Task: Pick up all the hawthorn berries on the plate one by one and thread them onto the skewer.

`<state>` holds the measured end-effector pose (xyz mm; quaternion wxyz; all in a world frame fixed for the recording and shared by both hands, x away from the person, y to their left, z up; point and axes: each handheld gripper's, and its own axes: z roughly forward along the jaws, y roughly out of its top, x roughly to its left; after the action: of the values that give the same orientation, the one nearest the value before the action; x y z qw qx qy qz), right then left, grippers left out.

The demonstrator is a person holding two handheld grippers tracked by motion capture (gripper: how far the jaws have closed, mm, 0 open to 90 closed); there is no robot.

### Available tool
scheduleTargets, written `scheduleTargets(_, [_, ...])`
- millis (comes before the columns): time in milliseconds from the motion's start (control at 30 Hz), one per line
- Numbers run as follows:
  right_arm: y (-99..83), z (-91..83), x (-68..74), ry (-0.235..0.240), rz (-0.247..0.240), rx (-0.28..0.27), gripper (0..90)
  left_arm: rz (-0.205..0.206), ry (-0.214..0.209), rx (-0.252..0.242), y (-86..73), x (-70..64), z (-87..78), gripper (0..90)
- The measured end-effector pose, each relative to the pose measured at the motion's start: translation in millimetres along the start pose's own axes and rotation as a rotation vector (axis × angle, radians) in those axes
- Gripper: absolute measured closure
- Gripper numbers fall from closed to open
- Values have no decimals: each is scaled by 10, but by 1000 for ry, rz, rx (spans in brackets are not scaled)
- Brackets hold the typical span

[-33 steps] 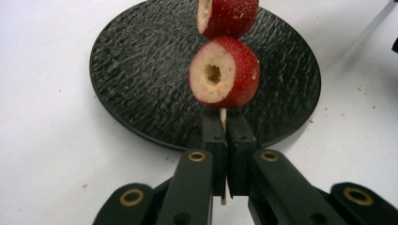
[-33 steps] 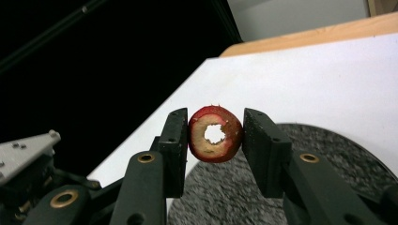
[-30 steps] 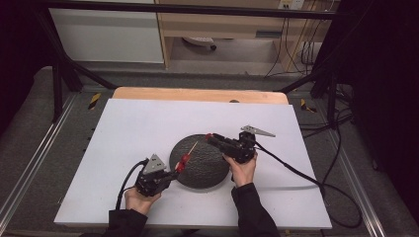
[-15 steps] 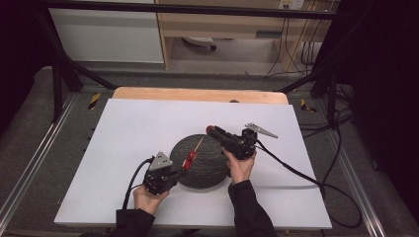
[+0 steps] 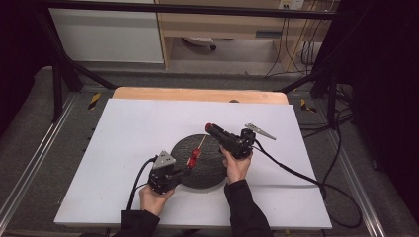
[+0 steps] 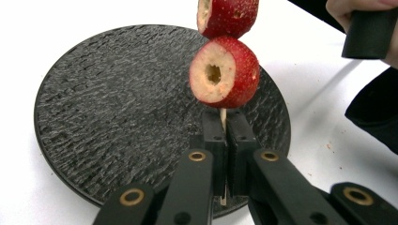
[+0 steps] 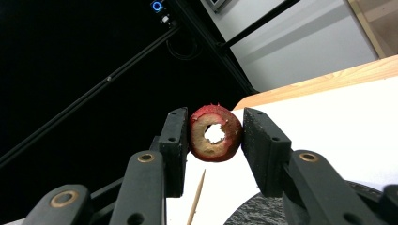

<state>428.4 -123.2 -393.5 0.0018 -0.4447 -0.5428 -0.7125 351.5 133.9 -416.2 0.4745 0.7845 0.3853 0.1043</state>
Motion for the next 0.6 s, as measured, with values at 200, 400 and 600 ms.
scheduleTargets(200, [-49,27,-8,17,40,-7,623,-2,2,-9,-9,8,3,879])
scheduleTargets(400, [-84,43,-12,29,61,-20,624,-16,-5,-13,-14,5,16,879])
scheduleTargets(600, [-89,42,-9,40,77,-32,624,-20,-5,-23,-9,-10,24,879])
